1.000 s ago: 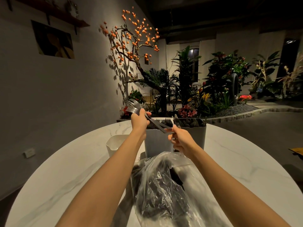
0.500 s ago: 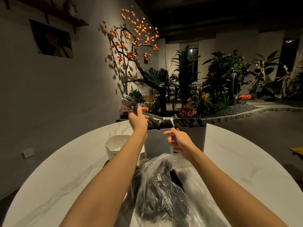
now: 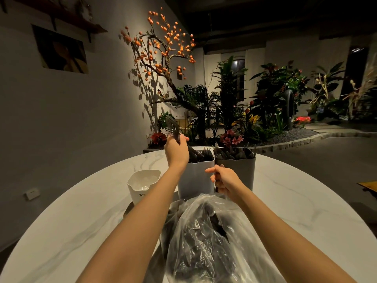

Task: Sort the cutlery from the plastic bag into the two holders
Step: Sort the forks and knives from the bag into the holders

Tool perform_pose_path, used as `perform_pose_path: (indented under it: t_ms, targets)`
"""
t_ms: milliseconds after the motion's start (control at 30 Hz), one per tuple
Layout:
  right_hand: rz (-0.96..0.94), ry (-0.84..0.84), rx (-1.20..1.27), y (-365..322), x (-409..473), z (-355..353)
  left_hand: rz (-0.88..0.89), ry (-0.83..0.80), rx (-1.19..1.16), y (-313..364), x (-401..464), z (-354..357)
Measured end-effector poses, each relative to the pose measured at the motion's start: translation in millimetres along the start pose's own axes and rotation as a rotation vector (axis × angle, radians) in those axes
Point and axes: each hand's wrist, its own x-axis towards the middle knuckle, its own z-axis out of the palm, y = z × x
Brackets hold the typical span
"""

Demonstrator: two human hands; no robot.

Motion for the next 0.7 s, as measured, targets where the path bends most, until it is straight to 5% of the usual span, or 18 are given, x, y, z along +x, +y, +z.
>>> perform_pose_path:
  t_ms: [133, 333, 467, 600, 700]
  targets:
    - [0.004, 0.004, -0.001, 0.2, 0.7, -0.2, -0.014, -0.156, 0.201, -11.0, 1.3, 8.7]
    - [0.013, -0.016, -0.005, 1.5, 2.3, -3.0, -0.026, -0.166, 0.682, -26.7, -6.8, 18.7]
    - [0.014, -0.012, -0.045, 3.1, 2.1, -4.1, 0.023, -0.154, 0.549, -30.4, -7.7, 17.3]
    - [0.011, -0.007, -0.059, 3.4, 1.5, -3.6, 0.263, -0.042, 0.37, -24.2, -10.1, 9.6]
    - [0.012, -0.013, -0.065, 3.1, 0.3, -3.5, 0.443, -0.102, 0.477, -23.0, -6.6, 7.8]
